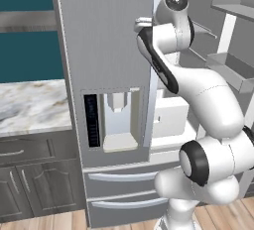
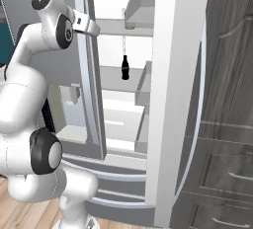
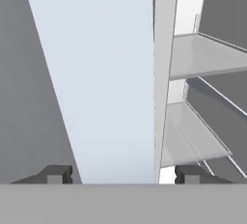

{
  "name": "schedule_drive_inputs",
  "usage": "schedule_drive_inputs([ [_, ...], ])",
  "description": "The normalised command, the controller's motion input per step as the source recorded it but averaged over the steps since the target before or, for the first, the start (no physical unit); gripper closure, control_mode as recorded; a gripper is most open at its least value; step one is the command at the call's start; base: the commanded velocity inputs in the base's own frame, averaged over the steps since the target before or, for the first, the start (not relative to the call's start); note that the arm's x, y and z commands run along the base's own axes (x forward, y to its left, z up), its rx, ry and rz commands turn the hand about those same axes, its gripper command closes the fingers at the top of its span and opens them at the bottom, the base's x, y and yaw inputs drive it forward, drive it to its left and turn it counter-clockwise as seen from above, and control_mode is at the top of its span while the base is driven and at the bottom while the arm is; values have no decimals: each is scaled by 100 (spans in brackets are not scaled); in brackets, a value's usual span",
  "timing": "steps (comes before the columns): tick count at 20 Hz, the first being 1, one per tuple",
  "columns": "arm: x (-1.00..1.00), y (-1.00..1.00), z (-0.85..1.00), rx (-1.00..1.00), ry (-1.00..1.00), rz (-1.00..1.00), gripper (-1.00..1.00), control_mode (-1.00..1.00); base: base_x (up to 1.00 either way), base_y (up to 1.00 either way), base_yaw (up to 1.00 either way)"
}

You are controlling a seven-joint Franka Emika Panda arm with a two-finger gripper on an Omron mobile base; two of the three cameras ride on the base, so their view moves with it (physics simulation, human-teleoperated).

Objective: Open the fridge, grab two sodas, and place both sodas inside the bowl with ice on the dining counter.

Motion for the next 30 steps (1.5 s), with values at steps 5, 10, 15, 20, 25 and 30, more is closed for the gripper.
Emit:
schedule_drive_inputs([
  [5,8,0,-18,-3,8,-1,100,-100,0,0,0],
  [10,-20,6,-19,-6,8,0,100,-100,0,0,0],
  [15,-83,0,-18,-1,0,2,100,-100,0,0,0],
  [20,-100,6,-16,0,-1,5,100,-100,0,0,0],
  [25,-100,28,-20,0,0,5,100,-100,0,0,0],
  [30,-100,36,-25,0,1,4,-100,-100,0,0,0],
])
